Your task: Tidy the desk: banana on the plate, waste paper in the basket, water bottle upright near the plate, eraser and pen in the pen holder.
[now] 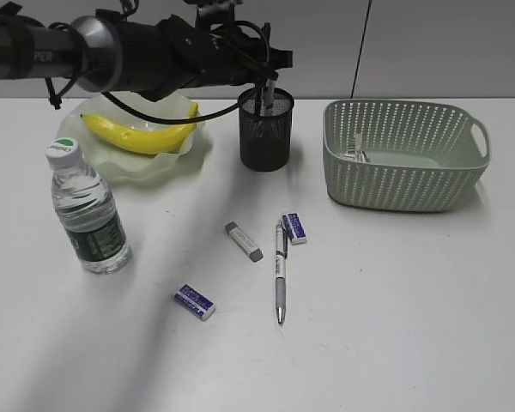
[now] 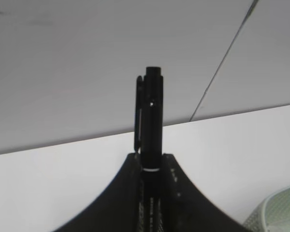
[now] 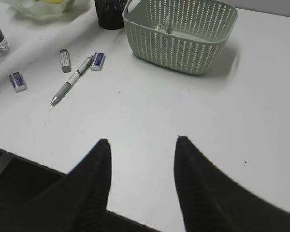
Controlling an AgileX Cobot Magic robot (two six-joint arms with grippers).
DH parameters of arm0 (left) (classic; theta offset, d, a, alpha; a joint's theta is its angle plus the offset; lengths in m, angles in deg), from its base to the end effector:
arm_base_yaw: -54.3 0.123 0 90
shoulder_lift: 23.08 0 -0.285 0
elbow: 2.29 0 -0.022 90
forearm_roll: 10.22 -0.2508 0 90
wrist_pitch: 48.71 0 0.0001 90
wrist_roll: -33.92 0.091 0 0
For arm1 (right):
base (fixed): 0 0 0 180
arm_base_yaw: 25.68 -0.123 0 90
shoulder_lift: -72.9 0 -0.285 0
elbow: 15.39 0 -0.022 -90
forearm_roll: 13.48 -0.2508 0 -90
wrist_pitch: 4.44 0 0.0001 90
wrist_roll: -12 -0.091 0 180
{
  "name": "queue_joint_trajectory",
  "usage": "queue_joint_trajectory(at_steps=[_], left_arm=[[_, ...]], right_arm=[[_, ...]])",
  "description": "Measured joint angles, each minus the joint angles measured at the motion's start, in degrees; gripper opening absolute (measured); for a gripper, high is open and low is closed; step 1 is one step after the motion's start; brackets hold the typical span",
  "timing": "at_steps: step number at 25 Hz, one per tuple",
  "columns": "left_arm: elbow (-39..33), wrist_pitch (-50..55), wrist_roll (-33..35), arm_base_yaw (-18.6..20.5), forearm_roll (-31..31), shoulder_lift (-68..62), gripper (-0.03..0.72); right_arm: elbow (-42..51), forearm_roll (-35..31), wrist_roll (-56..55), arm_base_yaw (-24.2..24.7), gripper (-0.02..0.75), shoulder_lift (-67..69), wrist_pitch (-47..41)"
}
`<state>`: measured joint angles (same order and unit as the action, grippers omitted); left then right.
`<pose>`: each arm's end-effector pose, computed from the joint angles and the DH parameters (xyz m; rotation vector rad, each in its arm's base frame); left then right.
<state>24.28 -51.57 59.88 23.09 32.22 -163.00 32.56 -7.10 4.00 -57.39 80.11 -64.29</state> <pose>0.4649 -0.2782 0.1943 0.2314 1.9632 -0.5159 -0.0016 -0.0113 0.2819 -0.4088 1.9742 0.3110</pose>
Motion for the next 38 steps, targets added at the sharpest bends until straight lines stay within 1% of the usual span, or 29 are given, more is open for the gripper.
queue_joint_trajectory(at_steps=[3, 5, 6, 10, 12, 15, 17, 20, 22, 30, 34, 38], left_arm=[[0.0, 0.3, -0.1, 0.0, 0.0, -0.4, 0.073], [0.0, 0.2, -0.1, -0.2, 0.0, -0.4, 0.098], [0.0, 0.2, -0.1, -0.2, 0.0, -0.4, 0.119], [0.0, 0.5, -0.1, -0.5, 0.2, -0.4, 0.267], [0.0, 0.7, -0.1, -0.4, 0.3, -0.4, 0.308], [0.0, 2.1, -0.1, -0.5, 0.3, 0.0, 0.326], [-0.2, 4.8, -0.1, -0.5, -0.4, 1.4, 0.328], [-0.3, 11.5, -0.1, -0.5, -3.8, 5.6, 0.329], [-0.3, 16.7, -0.1, -0.5, -7.4, 9.1, 0.33], [-0.3, 43.6, -1.1, -0.6, -20.9, 26.2, 0.33], [-0.3, 56.6, -6.2, -0.2, -28.1, 34.9, 0.33], [-0.3, 67.9, -11.6, 0.7, -33.7, 43.3, 0.33]], right_arm=[[0.0, 0.0, 0.0, 0.0, 0.35, 0.0, 0.0], [0.0, 0.0, 0.0, 0.0, 0.35, 0.0, 0.0], [0.0, 0.0, 0.0, 0.0, 0.35, 0.0, 0.0], [0.0, 0.0, 0.0, 0.0, 0.35, 0.0, 0.0], [0.0, 0.0, 0.0, 0.0, 0.35, 0.0, 0.0], [0.0, 0.0, 0.0, 0.0, 0.35, 0.0, 0.0], [0.0, 0.0, 0.0, 0.0, 0.35, 0.0, 0.0], [0.0, 0.0, 0.0, 0.0, 0.35, 0.0, 0.0], [0.0, 0.0, 0.0, 0.0, 0.35, 0.0, 0.0], [0.0, 0.0, 0.0, 0.0, 0.35, 0.0, 0.0], [0.0, 0.0, 0.0, 0.0, 0.35, 0.0, 0.0], [0.0, 0.0, 0.0, 0.0, 0.35, 0.0, 0.0]])
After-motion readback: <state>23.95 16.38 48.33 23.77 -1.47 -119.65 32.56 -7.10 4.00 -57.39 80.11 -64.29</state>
